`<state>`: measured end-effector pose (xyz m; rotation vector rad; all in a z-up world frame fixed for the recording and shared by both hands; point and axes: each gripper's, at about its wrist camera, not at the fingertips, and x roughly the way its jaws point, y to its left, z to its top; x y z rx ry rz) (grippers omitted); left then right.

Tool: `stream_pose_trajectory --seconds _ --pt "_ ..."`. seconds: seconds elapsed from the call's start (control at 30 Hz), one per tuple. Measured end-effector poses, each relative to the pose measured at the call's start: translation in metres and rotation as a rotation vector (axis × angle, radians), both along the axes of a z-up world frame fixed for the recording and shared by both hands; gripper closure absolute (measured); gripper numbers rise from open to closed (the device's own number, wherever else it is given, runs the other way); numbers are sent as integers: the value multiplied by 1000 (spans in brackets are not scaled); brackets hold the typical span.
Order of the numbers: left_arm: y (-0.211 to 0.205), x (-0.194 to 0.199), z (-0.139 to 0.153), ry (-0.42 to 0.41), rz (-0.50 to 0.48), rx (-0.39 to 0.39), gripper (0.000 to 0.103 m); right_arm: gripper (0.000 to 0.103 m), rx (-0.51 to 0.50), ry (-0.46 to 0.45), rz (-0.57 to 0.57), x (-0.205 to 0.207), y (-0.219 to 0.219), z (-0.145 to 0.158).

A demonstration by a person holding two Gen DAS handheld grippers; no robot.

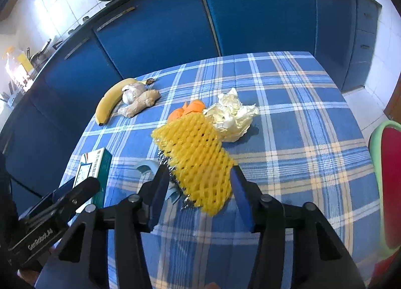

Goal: Collect trash
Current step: 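Grasp the second yellow foam net with the right tool while the left tool holds the box, then carry the medicine box and foam net over the red bucket with both tools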

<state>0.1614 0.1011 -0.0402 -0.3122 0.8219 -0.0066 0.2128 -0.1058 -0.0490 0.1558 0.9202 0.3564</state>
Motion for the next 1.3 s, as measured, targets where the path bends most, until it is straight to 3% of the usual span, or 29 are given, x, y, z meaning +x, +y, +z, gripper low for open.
stream_pose_trajectory --seconds 0.17,0.23,0.43,0.6,0.77,0.83,0.9,0.93,1.1,1.3 --pt "1 2 -3 5 4 -8 46 61 21 24 5 4 2 -7" --pt "2 2 -4 6 1 -17 64 66 30 21 4 3 1 -7" --pt "3 2 -7 16 -8 -39 75 85 46 -7 -4 -2 -3 0" --pt "4 -1 -5 16 -8 -46 82 89 56 -32 -23 -9 -10 8" --pt "9 -7 -1 13 12 -47 81 90 66 -97 -37 -27 -21 26" --pt "11 -7 -2 24 22 -48 75 90 71 -119 -44 -33 -26 33" --pt "14 -8 -3 36 38 -42 56 90 83 -136 -51 -38 -31 39" --pt "14 -8 -4 40 41 -40 54 90 89 -141 -53 -41 -33 41" --pt "9 -6 -7 70 30 -55 50 90 99 -151 -54 -48 -42 47" --pt "-12 -6 -13 85 -23 -15 45 90 114 -156 -72 -55 -53 49"
